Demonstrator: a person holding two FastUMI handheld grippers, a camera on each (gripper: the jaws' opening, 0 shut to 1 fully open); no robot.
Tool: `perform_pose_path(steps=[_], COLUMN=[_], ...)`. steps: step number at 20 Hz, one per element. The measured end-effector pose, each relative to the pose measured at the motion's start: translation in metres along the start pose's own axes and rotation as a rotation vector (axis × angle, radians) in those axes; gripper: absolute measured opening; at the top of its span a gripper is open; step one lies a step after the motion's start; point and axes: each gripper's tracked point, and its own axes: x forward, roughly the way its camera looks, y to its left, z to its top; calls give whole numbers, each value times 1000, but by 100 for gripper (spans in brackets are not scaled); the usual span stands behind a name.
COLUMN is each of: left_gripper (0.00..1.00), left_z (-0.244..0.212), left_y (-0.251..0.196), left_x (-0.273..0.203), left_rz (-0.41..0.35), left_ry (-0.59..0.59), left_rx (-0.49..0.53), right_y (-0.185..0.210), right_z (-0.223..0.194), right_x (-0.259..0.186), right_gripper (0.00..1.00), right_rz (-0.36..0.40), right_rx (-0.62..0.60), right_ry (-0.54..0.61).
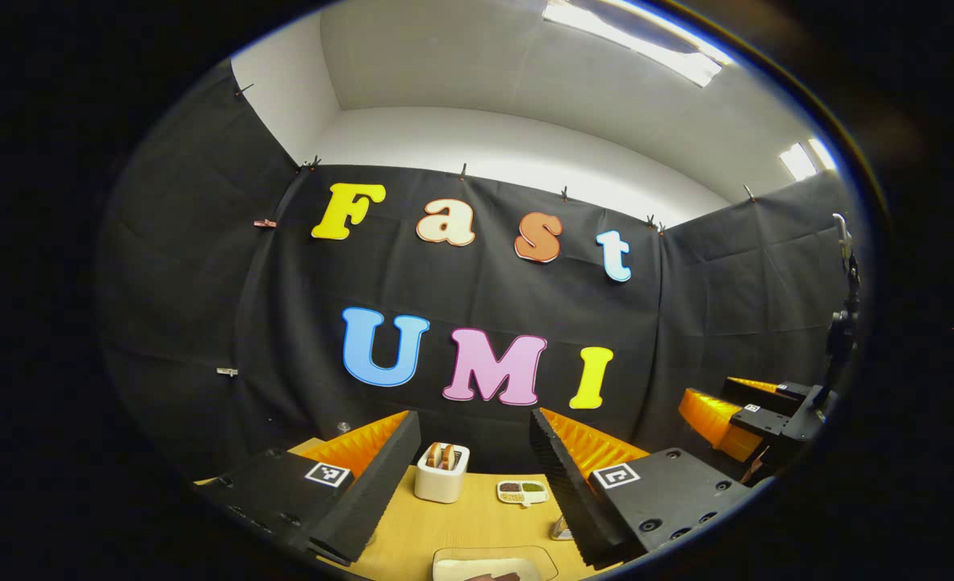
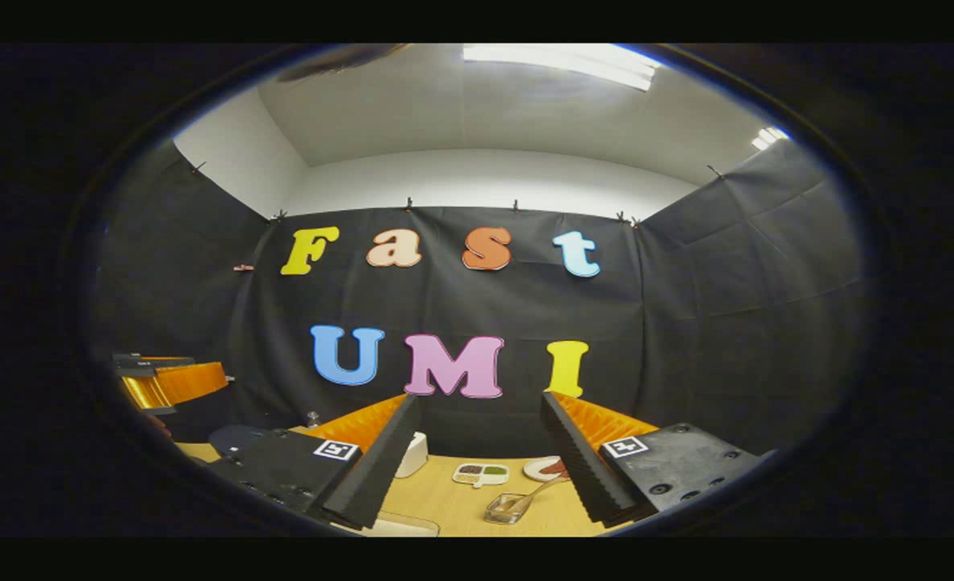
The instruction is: Close the left gripper, press the button to open the rice cooker; take a wooden spoon from the chopstick holder with the right hand, scoop a spoonful of rice and pour it into the rice cooker, then put the wooden spoon back into the chopstick holder.
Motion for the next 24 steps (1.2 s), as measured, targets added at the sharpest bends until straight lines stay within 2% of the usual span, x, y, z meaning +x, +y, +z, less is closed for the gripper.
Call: perform_pose_path(steps=[7,14,22,24], left_gripper=[94,93,93,93], left_z=[-2,-9,-10,-11], left_y=[5,7,23,21], left_x=[-5,-5,-3,-3], left_rz=[30,41,94,92], left_ry=[-1,15,19,22], left_rx=[51,67,69,71], right_y=[26,29,30,32], right_z=[-3,-24,-27,-26], right_x=[0,-1,1,0], right_gripper=[94,94,91,95], right_rz=[58,63,71,76], right_rx=[-40,-72,-69,-77], right_ry=[9,100,115,115])
